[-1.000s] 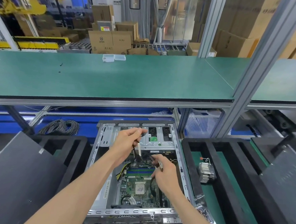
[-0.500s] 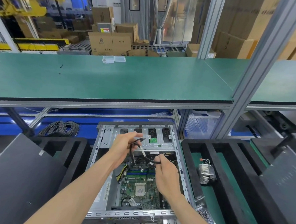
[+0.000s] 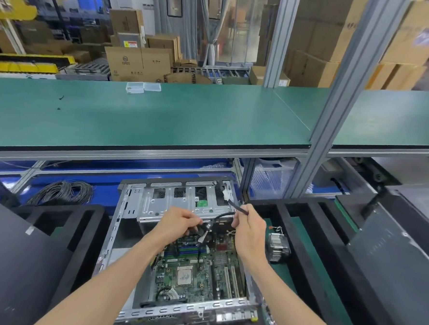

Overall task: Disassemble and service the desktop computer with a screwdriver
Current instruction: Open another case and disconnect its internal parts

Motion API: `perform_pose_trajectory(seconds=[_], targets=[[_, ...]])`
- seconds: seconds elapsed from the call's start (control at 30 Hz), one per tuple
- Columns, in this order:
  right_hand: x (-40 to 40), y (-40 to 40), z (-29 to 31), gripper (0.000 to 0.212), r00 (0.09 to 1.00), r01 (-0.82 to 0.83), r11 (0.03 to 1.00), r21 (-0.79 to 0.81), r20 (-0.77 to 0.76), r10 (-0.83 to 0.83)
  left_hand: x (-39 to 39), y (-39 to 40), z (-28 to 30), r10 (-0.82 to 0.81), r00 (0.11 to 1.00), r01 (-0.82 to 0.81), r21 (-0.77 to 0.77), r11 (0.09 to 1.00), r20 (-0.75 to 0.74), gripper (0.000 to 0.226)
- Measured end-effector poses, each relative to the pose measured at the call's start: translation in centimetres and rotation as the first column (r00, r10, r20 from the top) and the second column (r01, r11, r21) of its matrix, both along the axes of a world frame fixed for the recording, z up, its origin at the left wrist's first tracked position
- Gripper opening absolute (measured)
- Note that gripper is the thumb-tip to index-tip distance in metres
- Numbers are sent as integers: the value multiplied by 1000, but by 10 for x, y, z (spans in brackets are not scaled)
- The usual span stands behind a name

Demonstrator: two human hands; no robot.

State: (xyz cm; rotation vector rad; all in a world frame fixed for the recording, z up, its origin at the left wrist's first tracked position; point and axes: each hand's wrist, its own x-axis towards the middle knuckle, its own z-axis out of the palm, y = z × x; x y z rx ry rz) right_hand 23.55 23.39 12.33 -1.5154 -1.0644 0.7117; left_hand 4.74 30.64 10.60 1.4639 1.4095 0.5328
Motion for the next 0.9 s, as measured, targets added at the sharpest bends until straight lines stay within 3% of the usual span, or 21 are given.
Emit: perform_pose_trajectory(seconds=[0.1, 0.23, 0.4, 0.67, 0.77, 0.9], targets=[[22, -6, 6, 29, 997, 80, 997, 13, -15, -79, 21, -1, 0, -107, 989, 108, 10, 994, -102, 20], [58, -16, 3, 31, 975, 221, 975, -4, 18, -221, 38, -3, -4, -142, 981, 145, 10, 989, -129, 18], [107, -40, -18, 29, 914, 380, 916, -130, 205, -350, 51, -7, -14, -182, 974, 181, -19, 983, -137, 17], [141, -82, -56, 23, 806, 509, 804, -308, 498, -319, 63, -11, -26, -240, 944, 242, -18, 970, -226, 18], [147, -90, -63, 5, 799, 492, 763, -420, 566, -204, 61, -8, -25, -229, 947, 230, -21, 973, -226, 18], [148, -92, -63, 27, 808, 463, 744, -482, 574, -131, 53, -6, -21, -200, 960, 201, -16, 980, -198, 15]])
